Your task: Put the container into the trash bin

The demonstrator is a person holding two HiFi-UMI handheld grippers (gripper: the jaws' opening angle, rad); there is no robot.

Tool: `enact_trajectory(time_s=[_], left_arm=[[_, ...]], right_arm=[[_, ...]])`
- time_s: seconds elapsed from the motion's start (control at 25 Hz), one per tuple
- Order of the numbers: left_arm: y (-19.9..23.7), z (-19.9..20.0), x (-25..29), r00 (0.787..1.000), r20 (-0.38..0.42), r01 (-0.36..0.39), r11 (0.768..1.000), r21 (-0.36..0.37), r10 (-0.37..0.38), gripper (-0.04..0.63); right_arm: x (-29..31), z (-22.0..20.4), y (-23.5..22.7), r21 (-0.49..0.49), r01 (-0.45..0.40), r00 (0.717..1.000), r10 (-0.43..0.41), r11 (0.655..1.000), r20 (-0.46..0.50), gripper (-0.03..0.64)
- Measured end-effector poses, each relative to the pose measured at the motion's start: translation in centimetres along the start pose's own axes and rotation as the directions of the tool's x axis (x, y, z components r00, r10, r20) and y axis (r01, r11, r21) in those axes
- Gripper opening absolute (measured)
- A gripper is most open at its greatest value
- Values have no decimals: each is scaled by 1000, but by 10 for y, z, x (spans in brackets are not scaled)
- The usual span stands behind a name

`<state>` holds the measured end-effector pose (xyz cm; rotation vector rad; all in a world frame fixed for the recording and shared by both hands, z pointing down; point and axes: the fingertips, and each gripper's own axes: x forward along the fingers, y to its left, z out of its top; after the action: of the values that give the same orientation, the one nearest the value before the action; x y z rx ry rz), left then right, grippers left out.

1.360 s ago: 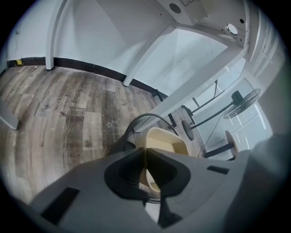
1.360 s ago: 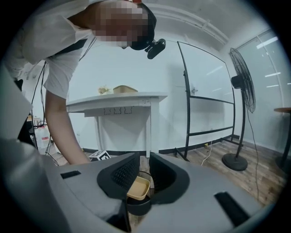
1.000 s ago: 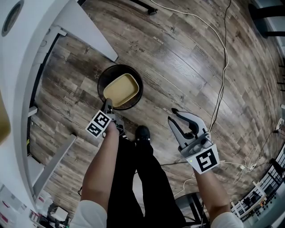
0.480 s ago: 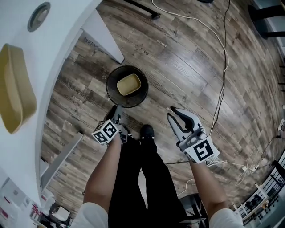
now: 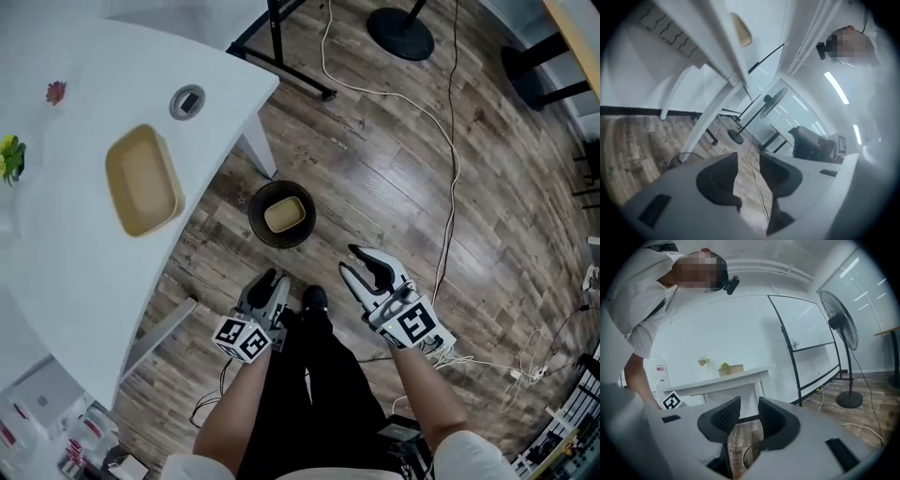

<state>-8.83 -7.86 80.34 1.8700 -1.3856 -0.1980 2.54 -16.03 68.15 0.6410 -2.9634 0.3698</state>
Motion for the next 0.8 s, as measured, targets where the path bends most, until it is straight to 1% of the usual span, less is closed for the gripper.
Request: enact_trajectory(time_s=[0.08, 0.16, 0.24, 0.32, 0.36, 0.44, 0.52, 0.56, 0.64, 0.72, 0.8], left_arm=[[-40, 42, -20, 998, 48, 39, 997, 64, -42, 143], [-80, 90, -39, 990, 96, 92, 986, 135, -106, 143], [-117, 137, -61, 977, 125, 145, 969, 201, -173, 147], [-152, 176, -85, 966, 136, 178, 948, 265, -220, 150], [-167, 194, -96, 961, 142, 184, 935, 304, -236, 155], [-196, 223, -119, 956, 151, 177, 906, 384, -250, 156], [-222, 249, -145, 953, 162, 162, 884, 439, -255, 167], [-234, 262, -157, 950, 176, 155, 878, 452, -258, 170], [-256, 282, -179, 939, 217, 140, 876, 462, -265, 170], [-273, 303, -199, 928, 268, 105, 870, 482, -260, 170], [-284, 327, -219, 916, 311, 61, 853, 518, -255, 170]], right_arm=[[-8, 37, 14, -33, -8, 1000, 8, 999, 16, 133], [-18, 75, 25, -51, -13, 1000, 14, 999, 25, 133], [-27, 115, 37, -41, -14, 998, 16, 999, 61, 135], [-37, 156, 53, -53, -26, 994, 31, 998, 106, 195], [-43, 175, 61, -76, -33, 992, 41, 997, 117, 199], [-57, 209, 76, -127, -33, 989, 51, 991, 141, 198], [-73, 242, 88, -156, -22, 982, 50, 988, 180, 198], [-80, 258, 92, -164, -17, 978, 51, 986, 203, 198], [-99, 290, 96, -177, -14, 967, 58, 984, 246, 198], [-116, 319, 97, -208, 5, 960, 53, 978, 274, 196], [-127, 345, 96, -250, 42, 953, 37, 967, 302, 196]])
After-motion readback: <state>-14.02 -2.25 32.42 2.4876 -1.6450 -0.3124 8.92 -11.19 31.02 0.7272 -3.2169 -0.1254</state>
